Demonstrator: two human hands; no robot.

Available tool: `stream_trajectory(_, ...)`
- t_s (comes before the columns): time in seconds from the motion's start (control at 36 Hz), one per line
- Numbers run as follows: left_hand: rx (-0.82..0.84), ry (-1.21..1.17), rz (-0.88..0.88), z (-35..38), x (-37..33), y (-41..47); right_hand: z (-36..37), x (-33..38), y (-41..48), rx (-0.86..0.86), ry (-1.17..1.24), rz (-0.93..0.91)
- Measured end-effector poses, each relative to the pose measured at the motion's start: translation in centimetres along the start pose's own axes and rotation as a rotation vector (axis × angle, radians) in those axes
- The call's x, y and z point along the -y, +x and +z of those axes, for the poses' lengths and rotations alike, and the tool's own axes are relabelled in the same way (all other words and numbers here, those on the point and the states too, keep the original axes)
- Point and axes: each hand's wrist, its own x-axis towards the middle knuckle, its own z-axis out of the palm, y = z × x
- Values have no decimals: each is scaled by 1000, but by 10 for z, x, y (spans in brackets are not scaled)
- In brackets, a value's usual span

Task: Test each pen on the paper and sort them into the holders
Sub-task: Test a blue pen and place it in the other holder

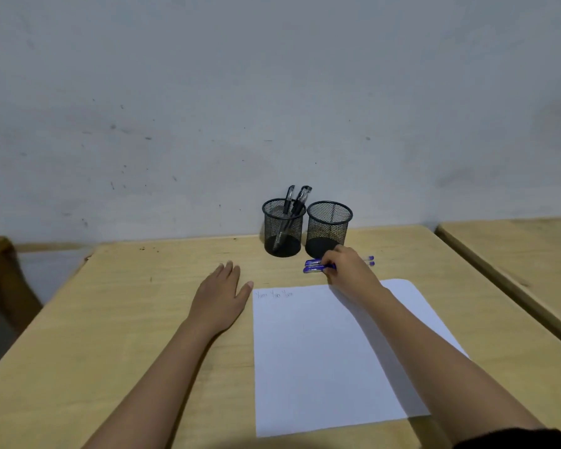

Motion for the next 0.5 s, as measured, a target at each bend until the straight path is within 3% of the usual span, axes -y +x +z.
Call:
stream_trajectory(0.22, -30, -105, -10, -4, 0, -2, -7, 15, 1, -12, -9, -112)
stream_trajectory(0.36, -46, -624, -42, -18, -12, -8, -14, 43, 3, -14, 31, -259)
stream_trajectory(0.5, -84, -873, 92, -37, -37, -23, -16, 70, -2, 29, 22, -349)
